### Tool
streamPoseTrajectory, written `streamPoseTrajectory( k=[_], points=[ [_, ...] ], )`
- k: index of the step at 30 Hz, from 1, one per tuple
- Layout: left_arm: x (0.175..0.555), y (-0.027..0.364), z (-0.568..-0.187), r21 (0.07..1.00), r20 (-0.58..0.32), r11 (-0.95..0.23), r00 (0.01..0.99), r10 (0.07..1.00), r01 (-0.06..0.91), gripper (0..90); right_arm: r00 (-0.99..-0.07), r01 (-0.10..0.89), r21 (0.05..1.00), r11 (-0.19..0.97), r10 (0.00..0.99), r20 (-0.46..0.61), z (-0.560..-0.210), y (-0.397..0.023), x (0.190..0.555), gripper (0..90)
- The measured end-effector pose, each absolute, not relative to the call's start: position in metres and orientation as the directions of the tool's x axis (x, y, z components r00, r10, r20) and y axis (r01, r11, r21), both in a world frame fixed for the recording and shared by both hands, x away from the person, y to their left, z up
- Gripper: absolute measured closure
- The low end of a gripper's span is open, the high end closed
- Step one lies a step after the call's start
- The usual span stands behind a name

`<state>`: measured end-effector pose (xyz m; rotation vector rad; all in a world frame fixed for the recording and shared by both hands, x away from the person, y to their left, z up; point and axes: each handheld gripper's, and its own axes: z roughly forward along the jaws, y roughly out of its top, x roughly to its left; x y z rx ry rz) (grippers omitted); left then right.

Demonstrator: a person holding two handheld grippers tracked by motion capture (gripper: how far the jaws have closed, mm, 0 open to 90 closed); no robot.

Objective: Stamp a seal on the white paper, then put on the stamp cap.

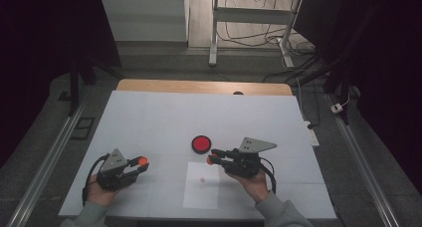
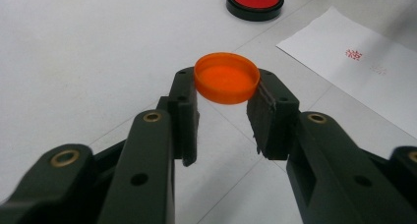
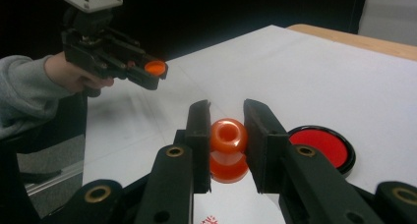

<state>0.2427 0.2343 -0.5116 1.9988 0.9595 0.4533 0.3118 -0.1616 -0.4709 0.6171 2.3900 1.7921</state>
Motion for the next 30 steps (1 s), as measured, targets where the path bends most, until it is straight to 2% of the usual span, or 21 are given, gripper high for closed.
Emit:
streamPoseTrajectory(
  k=[30],
  points=[
    [0.2435,0.2290,-0.5107,0.819,-0.028,-0.355,0.650,0.759,0.450,64.7,-0.907,0.252,0.947,0.200,0.389,0.160,-0.4621,-0.1685,0.3150,72.5]
  ],
)
